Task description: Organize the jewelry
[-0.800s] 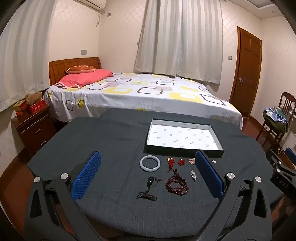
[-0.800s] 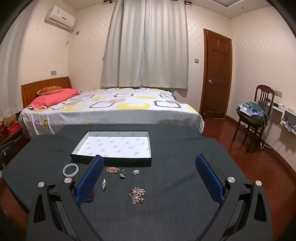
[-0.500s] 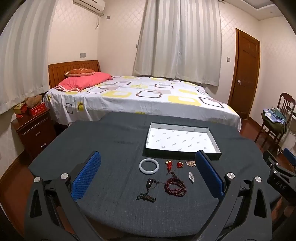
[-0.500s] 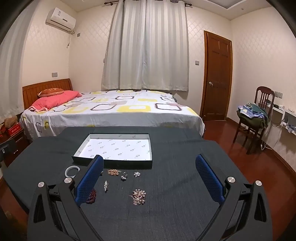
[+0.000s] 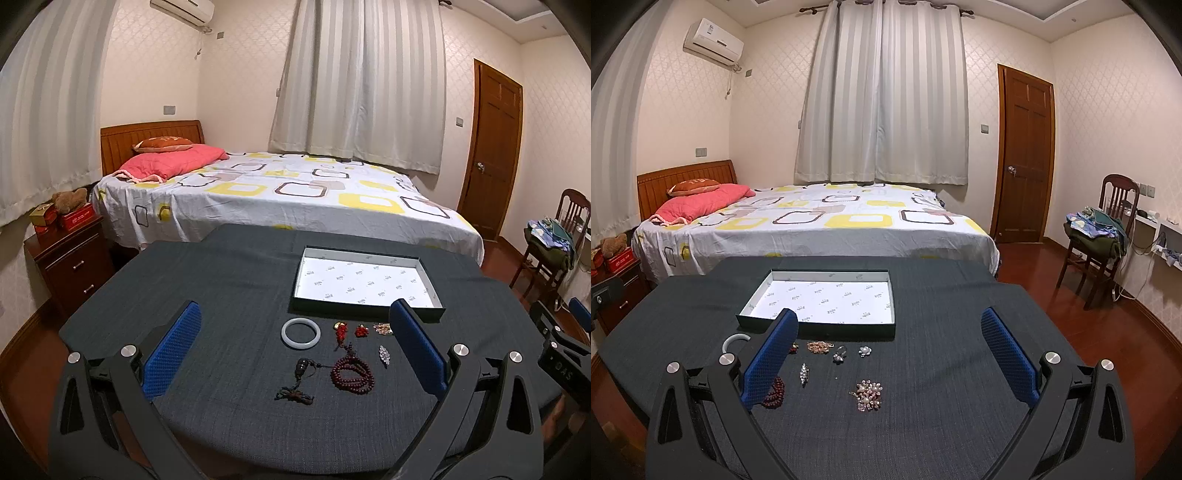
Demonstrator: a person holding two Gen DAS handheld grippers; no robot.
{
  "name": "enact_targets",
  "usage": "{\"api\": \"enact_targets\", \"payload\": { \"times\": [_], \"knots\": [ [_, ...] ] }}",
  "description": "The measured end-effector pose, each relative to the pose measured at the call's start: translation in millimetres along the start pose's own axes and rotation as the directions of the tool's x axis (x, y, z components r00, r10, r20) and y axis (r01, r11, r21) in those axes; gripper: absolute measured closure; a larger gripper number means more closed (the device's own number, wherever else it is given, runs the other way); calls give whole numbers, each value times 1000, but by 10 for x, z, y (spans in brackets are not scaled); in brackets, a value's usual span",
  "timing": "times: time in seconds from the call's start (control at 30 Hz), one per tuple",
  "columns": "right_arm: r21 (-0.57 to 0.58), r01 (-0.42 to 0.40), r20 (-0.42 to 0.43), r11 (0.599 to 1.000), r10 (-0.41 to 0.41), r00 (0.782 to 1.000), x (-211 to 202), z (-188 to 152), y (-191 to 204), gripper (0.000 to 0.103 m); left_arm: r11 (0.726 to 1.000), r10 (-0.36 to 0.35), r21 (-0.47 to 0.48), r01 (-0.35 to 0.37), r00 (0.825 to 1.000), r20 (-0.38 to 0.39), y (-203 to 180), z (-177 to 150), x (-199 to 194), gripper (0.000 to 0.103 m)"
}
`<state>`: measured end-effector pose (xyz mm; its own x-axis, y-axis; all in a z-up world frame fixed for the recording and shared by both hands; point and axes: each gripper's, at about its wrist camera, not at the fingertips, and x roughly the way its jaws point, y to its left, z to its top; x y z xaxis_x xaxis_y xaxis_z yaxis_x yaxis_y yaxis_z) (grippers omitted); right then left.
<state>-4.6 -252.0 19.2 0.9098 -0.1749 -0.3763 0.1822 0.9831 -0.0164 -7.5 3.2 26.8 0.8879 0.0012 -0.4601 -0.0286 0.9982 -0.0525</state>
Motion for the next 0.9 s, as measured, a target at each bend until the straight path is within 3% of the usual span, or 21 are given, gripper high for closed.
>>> {"api": "enact_targets", "payload": {
  "times": [0.9],
  "knots": [
    [-2, 1, 4, 1000, -1, 1000, 0, 0, 3, 6, 1000, 6, -5, -6, 1000, -6, 26, -85, 46, 4]
  ]
}}
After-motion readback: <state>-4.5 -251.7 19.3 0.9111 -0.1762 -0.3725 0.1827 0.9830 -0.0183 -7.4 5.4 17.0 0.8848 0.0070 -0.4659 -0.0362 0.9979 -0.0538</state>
